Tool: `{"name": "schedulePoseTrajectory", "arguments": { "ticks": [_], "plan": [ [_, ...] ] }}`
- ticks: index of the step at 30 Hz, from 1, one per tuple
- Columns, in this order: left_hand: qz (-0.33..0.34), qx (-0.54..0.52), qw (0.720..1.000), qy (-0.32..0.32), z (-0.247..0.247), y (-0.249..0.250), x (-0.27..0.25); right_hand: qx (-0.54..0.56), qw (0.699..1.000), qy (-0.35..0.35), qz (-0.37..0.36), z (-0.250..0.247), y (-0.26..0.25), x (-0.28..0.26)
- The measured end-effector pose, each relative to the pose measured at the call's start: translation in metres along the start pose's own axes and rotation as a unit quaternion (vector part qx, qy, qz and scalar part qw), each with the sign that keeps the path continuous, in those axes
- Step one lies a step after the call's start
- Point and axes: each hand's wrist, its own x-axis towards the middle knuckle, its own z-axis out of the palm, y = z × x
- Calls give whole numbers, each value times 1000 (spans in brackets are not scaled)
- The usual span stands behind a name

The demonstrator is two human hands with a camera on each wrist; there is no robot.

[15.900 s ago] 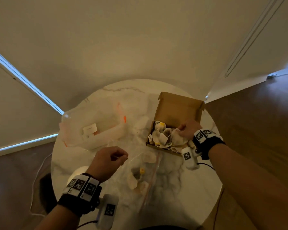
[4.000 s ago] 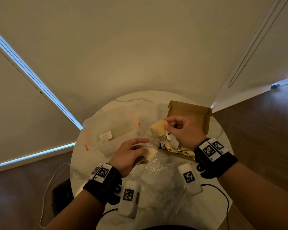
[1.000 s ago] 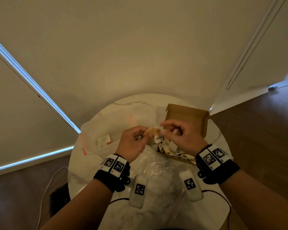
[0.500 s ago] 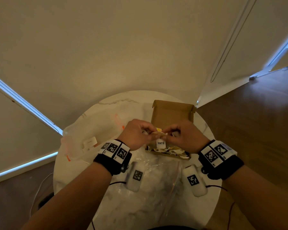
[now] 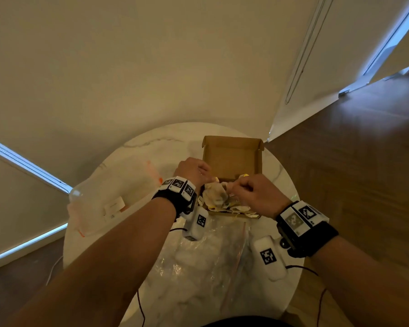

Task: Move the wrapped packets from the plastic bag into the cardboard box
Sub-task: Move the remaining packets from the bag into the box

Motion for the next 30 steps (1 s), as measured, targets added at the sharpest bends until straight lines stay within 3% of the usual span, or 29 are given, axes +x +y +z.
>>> {"name": "schedulePoseTrajectory", "arguments": {
  "ticks": [3,6,10,13,16,18,24,30],
  "plan": [
    [46,-33,998,32,-11,4,-24,90,994,-8,59,-1,-5,1],
    [85,-98,991,27,-20,5,-62,93,994,-9,52,9,-14,4],
    [71,-186,980,5,-23,1,-108,97,995,-6,-16,30,-28,4],
    [62,-224,970,65,-27,-9,-129,114,992,5,-49,45,-38,1],
    [50,-227,962,141,-33,-21,-143,129,990,7,-58,58,-47,-3],
    [45,-228,960,158,-38,-26,-150,136,989,6,-62,66,-51,-6],
    [40,-214,960,176,-50,-32,-170,115,989,18,-88,76,-58,-15],
    [63,-178,972,142,-62,-24,-187,115,989,27,-88,71,-61,-17]
  ]
}}
